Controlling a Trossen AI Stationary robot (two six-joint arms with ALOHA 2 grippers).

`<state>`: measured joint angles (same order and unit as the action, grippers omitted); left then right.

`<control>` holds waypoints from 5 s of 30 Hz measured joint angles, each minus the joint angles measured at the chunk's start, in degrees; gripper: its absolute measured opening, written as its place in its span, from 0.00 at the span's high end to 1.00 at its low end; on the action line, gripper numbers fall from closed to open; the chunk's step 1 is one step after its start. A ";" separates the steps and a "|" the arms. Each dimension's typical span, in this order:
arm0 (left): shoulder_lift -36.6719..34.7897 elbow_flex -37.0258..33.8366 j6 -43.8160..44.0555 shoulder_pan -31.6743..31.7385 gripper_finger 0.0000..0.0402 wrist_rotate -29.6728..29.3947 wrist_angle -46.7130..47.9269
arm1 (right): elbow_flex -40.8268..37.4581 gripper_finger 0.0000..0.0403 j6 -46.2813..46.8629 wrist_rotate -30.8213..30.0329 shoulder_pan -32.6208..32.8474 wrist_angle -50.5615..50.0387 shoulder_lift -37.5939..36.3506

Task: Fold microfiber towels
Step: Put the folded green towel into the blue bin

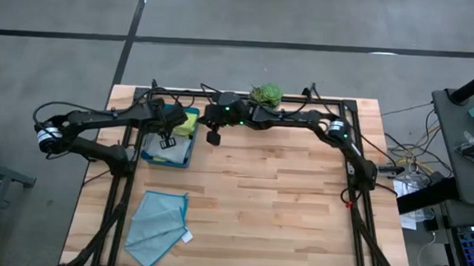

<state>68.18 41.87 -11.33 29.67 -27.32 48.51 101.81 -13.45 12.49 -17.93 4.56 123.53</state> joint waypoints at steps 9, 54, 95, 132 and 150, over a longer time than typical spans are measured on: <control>0.02 0.00 0.02 0.00 1.00 0.01 -0.45 | 12.96 0.98 0.16 0.20 0.02 -5.30 9.55; -3.91 -4.45 -11.14 3.39 1.00 19.37 -17.85 | 23.37 0.98 0.81 10.45 0.26 -13.68 18.53; -4.34 -1.29 -8.04 4.50 1.00 10.30 1.26 | 26.91 0.98 3.19 6.69 2.34 -8.50 18.80; -5.88 3.00 -11.83 5.97 1.00 21.36 8.40 | 27.02 0.98 1.01 3.79 0.68 -20.80 19.14; -4.01 0.81 -11.60 5.95 1.00 8.22 5.52 | 26.98 0.98 0.88 3.89 0.66 -21.00 19.14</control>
<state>64.17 42.68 -22.93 35.62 -19.10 54.03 128.79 -12.57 16.38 -17.28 -16.45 142.67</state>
